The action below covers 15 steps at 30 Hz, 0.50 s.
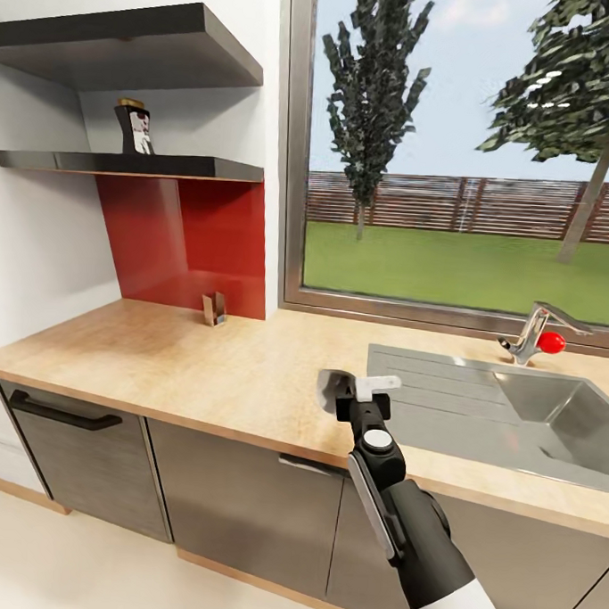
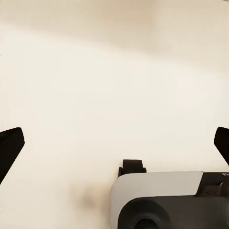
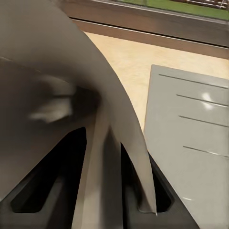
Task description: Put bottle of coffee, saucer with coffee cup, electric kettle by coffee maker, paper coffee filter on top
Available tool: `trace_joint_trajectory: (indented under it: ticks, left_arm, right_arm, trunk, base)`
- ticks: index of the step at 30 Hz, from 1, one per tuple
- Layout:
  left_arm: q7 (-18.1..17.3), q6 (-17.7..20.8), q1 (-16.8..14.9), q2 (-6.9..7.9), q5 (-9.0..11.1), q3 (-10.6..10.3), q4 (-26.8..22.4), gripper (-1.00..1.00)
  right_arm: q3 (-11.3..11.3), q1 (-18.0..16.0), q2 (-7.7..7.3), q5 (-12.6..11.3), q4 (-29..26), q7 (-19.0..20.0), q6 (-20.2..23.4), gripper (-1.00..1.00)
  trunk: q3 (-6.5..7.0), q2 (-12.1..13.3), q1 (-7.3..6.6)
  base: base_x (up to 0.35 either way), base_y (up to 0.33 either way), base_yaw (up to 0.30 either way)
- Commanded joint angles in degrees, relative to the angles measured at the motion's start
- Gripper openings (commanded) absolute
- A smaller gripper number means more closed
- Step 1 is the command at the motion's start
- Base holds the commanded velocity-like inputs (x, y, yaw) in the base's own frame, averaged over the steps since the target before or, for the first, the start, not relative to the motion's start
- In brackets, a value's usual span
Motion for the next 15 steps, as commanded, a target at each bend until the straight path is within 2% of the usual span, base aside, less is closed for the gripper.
trace_joint_trajectory:
  ticks: [1, 15]
  left_arm:
    - [0.0, -0.1, 0.0, 0.00, 0.0, 0.1, -0.1, 1.00]
    - [0.0, -0.1, 0.0, 0.01, 0.0, 0.1, -0.1, 1.00]
  right_arm:
    - [0.1, -0.1, -0.01, -0.2, 0.0, -0.3, 0.3, -1.00]
    - [0.2, -0.1, -0.01, -0.2, -1.9, -0.4, 0.6, -1.00]
  trunk:
    - [-0.06, 0.0, 0.01]
    - [-0.06, 0.0, 0.01]
  base:
    - [0.000, 0.000, 0.000]
    - [0.000, 0.000, 0.000]
